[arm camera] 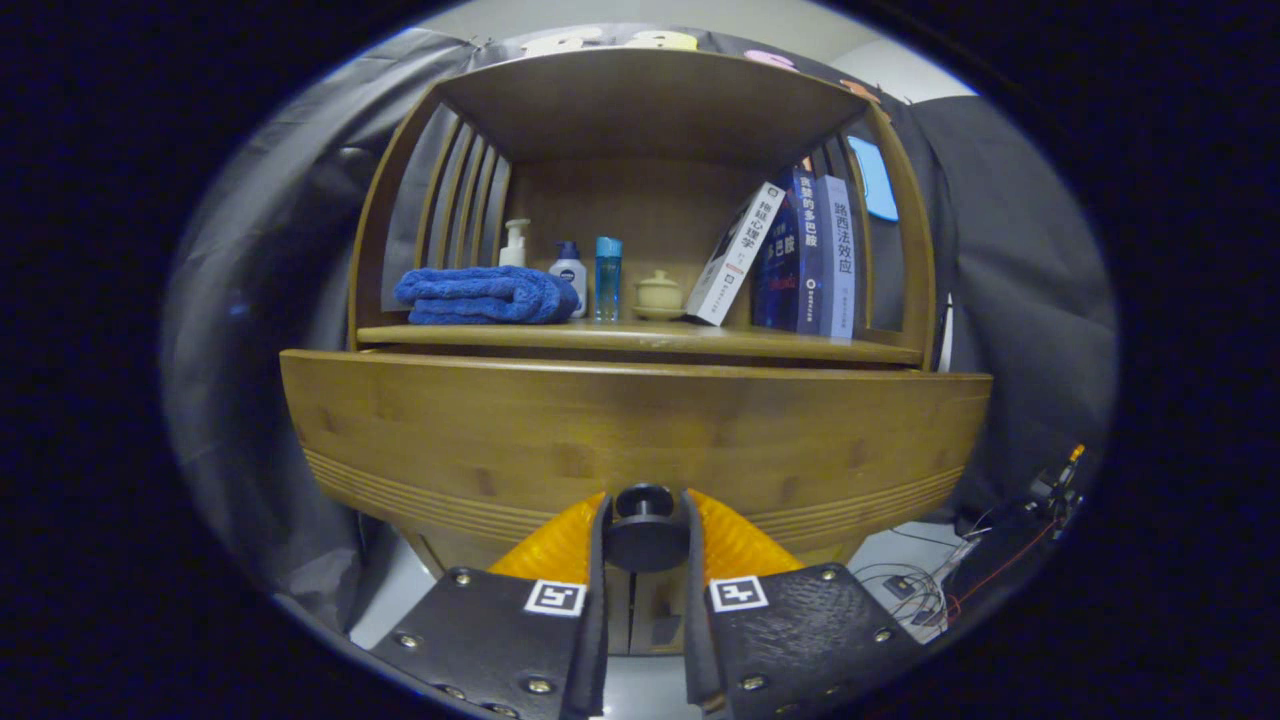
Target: Pull open the drawer, take out the items inside it, and place them on the countertop above the cabinet.
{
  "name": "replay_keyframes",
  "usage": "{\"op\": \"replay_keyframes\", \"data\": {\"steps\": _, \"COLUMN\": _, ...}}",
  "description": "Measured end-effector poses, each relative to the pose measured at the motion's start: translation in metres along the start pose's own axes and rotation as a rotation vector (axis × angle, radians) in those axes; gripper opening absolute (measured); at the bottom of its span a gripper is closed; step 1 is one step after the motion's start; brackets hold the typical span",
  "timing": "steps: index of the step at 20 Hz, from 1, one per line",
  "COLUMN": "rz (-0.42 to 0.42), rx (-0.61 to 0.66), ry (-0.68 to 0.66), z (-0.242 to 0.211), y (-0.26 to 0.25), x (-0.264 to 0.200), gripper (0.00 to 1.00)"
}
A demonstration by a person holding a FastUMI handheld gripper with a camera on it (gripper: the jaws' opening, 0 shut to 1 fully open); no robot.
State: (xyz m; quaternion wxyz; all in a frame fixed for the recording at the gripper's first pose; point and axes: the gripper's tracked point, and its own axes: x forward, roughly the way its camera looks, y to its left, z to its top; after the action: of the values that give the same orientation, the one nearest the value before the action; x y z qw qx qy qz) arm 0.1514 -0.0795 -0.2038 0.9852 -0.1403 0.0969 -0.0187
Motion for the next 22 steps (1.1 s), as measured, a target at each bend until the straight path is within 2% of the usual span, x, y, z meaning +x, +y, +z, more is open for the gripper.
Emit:
{"op": "replay_keyframes", "data": {"steps": 7, "rz": -0.003, "rx": -0.023, "ry": 0.004, "z": -0.015, "y": 0.004, "x": -0.041, "gripper": 0.31}}
{"op": "replay_keyframes", "data": {"steps": 22, "rz": 0.021, "rx": -0.059, "ry": -0.023, "z": -0.017, "y": 0.004, "x": -0.067, "gripper": 0.31}}
